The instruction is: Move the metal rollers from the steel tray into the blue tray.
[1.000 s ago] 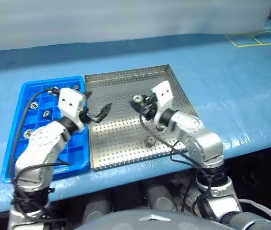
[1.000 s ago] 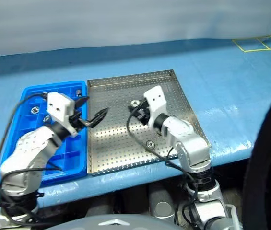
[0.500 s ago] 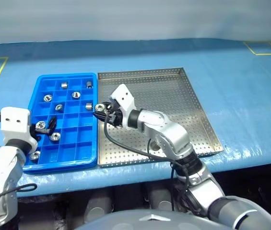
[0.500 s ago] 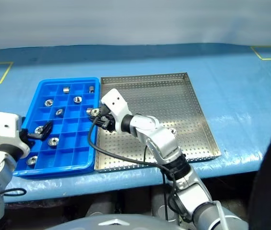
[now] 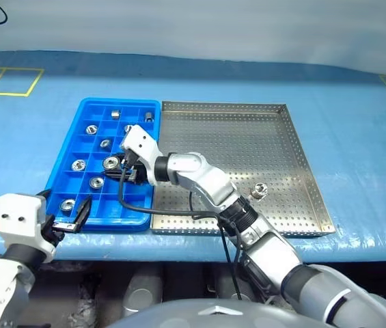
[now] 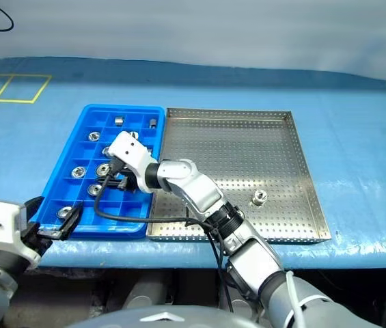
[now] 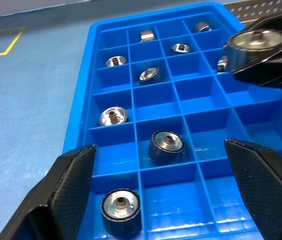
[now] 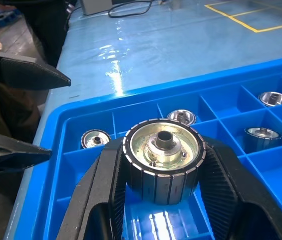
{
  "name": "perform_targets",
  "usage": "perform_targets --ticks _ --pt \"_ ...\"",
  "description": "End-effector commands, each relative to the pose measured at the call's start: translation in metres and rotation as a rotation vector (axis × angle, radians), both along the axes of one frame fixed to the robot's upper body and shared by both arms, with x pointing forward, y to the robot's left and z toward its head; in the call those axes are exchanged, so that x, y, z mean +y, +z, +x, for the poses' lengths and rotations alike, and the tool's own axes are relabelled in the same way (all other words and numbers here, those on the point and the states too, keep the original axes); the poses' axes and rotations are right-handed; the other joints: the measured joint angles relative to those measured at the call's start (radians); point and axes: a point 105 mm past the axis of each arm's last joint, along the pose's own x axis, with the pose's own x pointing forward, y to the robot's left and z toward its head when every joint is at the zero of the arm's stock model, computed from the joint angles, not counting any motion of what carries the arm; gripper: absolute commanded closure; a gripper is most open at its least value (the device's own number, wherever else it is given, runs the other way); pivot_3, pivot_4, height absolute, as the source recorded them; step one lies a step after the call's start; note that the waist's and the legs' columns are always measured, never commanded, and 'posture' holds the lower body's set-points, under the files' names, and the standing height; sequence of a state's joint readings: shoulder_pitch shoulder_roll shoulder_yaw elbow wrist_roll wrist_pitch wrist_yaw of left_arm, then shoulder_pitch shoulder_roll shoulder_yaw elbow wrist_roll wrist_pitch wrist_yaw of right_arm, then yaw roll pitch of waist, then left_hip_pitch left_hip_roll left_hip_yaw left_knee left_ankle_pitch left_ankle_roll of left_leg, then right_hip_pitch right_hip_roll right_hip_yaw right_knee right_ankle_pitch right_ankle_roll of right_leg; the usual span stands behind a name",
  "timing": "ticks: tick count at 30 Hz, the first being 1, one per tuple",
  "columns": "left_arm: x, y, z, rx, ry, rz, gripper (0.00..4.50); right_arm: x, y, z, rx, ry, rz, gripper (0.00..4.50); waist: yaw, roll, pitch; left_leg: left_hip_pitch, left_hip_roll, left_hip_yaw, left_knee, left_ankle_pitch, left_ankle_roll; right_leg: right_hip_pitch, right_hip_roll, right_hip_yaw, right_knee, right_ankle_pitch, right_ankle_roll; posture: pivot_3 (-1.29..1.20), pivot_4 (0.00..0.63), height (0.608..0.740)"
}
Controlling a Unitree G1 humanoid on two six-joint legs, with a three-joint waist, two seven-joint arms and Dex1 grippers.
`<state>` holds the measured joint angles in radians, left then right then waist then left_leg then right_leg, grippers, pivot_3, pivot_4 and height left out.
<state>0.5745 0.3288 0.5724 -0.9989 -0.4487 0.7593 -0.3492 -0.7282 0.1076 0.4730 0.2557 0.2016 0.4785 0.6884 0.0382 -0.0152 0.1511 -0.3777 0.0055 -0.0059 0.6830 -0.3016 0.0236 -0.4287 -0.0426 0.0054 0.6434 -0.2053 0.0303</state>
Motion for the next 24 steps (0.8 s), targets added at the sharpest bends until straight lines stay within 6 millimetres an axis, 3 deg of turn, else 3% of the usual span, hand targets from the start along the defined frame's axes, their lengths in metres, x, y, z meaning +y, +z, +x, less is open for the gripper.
perform_targets --ticks 1,9,15,24 --pt "-0.009 0.013 -0.005 -0.066 -0.027 0.007 0.0 0.008 0.011 0.001 -0.032 0.043 0.047 2.8 0.002 0.0 0.0 0.001 0.0 0.0 0.0 0.0 -0.001 0.0 0.003 0.0 0.001 0.0 -0.001 0.28 0.15 0.74" --pt "-0.016 0.006 -0.016 -0.068 -0.005 -0.033 0.0 0.015 0.003 0.012 -0.036 0.054 0.019 2.8 0.023 0.0 0.001 0.001 0.001 -0.002 0.0 0.001 -0.002 0.001 0.007 -0.001 0.001 -0.001 -0.001 0.36 0.15 0.74" --pt "-0.039 -0.003 -0.014 -0.067 -0.038 -0.1 0.0 0.017 0.005 0.023 -0.06 0.031 0.012 2.8 0.053 0.001 0.002 0.0 0.001 -0.002 -0.001 0.002 -0.003 0.001 0.008 -0.001 0.001 -0.001 -0.002 0.4 0.15 0.74" --pt "-0.052 -0.009 -0.01 -0.05 -0.049 -0.128 0.0 0.022 0.004 0.025 -0.071 0.031 -0.003 2.8 0.063 0.002 0.002 0.0 0.002 -0.003 -0.002 0.002 -0.004 0.001 0.013 0.0 0.0 -0.002 -0.002 0.42 0.15 0.74"
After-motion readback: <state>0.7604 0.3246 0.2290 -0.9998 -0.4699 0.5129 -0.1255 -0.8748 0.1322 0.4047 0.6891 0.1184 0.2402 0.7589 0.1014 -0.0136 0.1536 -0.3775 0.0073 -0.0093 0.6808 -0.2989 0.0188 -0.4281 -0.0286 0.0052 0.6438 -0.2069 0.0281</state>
